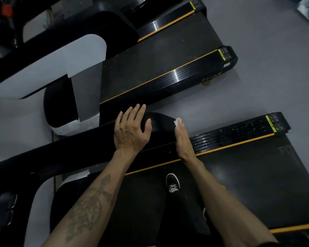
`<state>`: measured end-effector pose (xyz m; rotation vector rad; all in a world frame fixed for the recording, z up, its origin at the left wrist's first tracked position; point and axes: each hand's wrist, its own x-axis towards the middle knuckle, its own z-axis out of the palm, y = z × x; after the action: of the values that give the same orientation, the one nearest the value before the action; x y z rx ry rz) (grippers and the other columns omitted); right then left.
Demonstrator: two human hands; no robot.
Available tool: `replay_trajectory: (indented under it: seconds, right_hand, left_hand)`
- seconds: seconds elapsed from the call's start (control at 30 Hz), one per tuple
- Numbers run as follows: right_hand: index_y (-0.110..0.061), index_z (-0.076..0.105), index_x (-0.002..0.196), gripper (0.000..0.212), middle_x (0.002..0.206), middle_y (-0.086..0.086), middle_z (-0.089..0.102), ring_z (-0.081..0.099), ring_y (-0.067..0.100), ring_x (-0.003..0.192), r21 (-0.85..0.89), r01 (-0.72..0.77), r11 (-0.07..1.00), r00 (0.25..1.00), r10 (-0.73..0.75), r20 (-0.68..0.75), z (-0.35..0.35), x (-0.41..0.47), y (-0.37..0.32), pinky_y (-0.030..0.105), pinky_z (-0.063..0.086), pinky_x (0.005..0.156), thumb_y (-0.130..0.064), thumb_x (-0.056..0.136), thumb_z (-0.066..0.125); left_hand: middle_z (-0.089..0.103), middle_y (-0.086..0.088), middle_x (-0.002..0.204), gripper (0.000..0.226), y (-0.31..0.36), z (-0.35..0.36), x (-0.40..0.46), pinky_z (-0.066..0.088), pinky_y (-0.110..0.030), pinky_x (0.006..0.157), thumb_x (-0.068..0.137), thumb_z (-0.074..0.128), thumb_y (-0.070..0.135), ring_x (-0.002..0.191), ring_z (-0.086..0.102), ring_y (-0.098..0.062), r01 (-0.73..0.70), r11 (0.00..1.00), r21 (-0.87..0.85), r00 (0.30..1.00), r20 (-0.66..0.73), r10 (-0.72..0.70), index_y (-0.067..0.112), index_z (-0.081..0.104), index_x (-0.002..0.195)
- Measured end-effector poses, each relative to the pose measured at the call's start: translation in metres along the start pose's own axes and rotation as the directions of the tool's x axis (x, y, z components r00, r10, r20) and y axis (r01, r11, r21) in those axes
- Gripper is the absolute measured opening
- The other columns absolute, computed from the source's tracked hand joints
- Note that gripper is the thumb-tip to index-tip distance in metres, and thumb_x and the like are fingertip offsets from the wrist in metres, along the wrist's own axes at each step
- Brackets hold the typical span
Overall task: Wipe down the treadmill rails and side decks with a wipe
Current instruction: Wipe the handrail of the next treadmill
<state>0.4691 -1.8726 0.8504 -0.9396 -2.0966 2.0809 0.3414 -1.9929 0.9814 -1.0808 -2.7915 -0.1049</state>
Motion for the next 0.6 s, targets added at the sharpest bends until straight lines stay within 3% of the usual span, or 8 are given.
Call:
replay_trajectory:
  seconds: [0.17,0.27,0.43,0.6]
  right_hand:
    - [-0.023,0.010,0.165,0.071,0.172,-0.010,0.005,0.000,-0.004,0.155,0.048,0.055,0.997,0.997,-0.052,-0.059,0.016,-0.028,-0.008,0.030,0.003,0.129,-0.059,0.105,0.020]
    - [-0.025,0.012,0.165,0.067,0.172,-0.011,0.007,-0.001,-0.003,0.155,0.024,0.108,0.994,0.993,-0.107,-0.052,0.016,-0.017,-0.017,0.030,0.000,0.127,-0.056,0.106,0.018]
    - [-0.031,0.005,0.165,0.065,0.172,-0.011,-0.001,-0.008,-0.001,0.154,-0.034,-0.015,0.999,1.000,0.016,0.017,-0.003,0.011,-0.009,0.044,-0.005,0.129,-0.059,0.106,0.011]
    - [-0.025,0.001,0.165,0.069,0.172,-0.007,-0.003,-0.007,0.000,0.153,0.014,-0.120,0.993,0.993,0.120,-0.002,-0.002,-0.009,-0.003,0.040,0.000,0.130,-0.061,0.107,0.012]
  left_hand:
    - [0.057,-0.007,0.149,0.056,0.000,0.001,0.000,0.035,-0.051,0.118,0.101,0.042,0.045,0.139,0.051,-0.027,-0.002,1.000,0.013,1.000,-0.015,0.003,0.018,0.053,0.149]
    - [0.057,-0.007,0.149,0.056,0.000,0.002,0.000,0.035,-0.051,0.117,0.101,0.042,0.046,0.139,0.052,-0.027,0.001,1.000,0.018,1.000,-0.018,0.000,0.019,0.053,0.149]
    - [0.057,-0.007,0.149,0.057,-0.001,0.002,0.001,0.035,-0.051,0.117,0.101,0.041,0.047,0.139,0.051,-0.027,-0.005,1.000,0.020,1.000,-0.013,0.005,0.019,0.053,0.149]
    - [0.057,-0.006,0.149,0.057,-0.002,0.003,0.000,0.036,-0.051,0.117,0.100,0.041,0.047,0.138,0.052,-0.027,-0.007,1.000,0.025,1.000,-0.012,0.007,0.020,0.053,0.149]
